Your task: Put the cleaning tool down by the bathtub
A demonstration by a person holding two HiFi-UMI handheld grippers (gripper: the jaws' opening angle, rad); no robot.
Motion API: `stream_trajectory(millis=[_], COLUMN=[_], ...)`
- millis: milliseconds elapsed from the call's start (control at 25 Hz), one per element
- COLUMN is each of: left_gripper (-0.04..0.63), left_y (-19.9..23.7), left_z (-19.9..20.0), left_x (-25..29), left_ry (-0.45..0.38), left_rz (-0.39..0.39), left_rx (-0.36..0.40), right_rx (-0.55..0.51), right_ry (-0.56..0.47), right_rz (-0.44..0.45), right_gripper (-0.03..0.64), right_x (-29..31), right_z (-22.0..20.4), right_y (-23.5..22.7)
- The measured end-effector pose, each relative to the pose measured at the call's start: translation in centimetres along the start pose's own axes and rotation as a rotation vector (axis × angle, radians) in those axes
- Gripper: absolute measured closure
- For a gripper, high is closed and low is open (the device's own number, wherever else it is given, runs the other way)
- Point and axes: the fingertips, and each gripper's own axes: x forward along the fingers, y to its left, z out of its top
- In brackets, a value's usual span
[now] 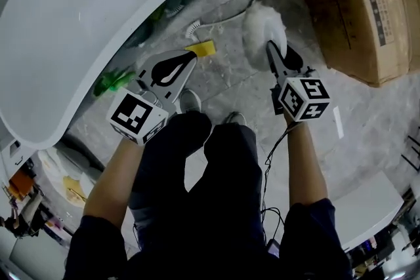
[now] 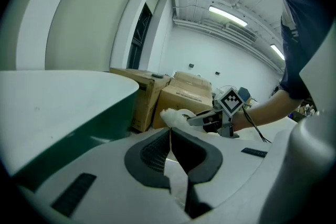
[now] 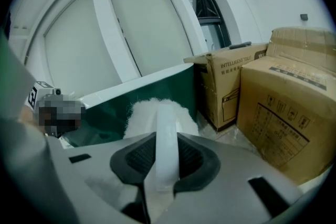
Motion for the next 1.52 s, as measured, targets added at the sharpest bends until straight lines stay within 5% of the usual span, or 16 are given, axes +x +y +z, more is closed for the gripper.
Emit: stream_trajectory(millis=[840, 1520], left_gripper=[0.561, 0.561], left_y=[5.4, 5.2], left_z=[-19.6, -26.2], left_x=[12.7, 16.8], left_ry=[0.09, 0.124], left_rz=[0.011, 0.022], left_rx=[0.05, 0.037], right_rx=[-0.096, -0.27], right_ry=[0.128, 0.265], right_rz=[-0.001, -0.026], right_gripper=[0.523, 0.522], right_x=[17.4, 23.1], right_z=[-21.0, -29.8], right_y=[-9.0, -11.4])
